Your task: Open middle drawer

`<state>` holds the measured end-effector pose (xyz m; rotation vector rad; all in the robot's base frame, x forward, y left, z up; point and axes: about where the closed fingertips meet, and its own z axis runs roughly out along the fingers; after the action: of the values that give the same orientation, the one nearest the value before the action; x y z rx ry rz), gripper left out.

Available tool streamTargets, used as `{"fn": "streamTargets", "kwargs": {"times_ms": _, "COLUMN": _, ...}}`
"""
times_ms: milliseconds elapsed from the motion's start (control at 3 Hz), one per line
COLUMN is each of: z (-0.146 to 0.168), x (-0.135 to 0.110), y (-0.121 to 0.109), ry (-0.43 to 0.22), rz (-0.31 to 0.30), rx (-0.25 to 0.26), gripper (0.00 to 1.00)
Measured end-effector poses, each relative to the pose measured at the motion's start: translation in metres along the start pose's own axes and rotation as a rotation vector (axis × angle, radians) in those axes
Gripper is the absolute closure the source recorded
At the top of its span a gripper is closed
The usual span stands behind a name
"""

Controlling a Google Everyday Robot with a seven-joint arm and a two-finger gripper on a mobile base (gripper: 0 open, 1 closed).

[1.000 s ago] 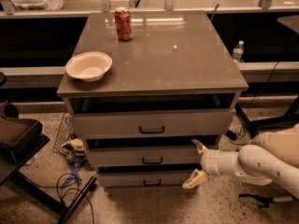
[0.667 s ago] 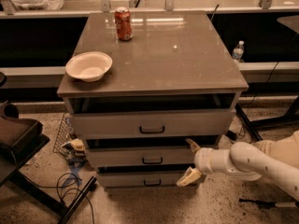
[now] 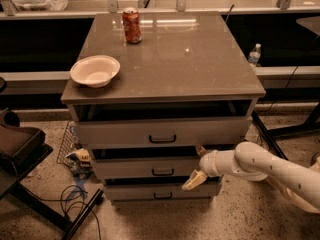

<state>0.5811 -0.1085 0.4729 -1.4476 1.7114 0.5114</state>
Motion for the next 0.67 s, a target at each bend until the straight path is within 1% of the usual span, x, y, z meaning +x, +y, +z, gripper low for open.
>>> {"fn": "streamTargets", "kwargs": {"times_ms": 333, "z": 0.007, "x": 0.005, "y": -0.002, "ry": -0.026, "rz": 0.013, "rx": 0.001, "gripper": 0.0}}
{"fn": "streamTargets", "kwargs": {"times_ms": 667, "z": 0.018, "x": 0.021, "y": -0.011, "ry": -0.043, "rz": 0.041, "rx": 0.006, "gripper": 0.0}}
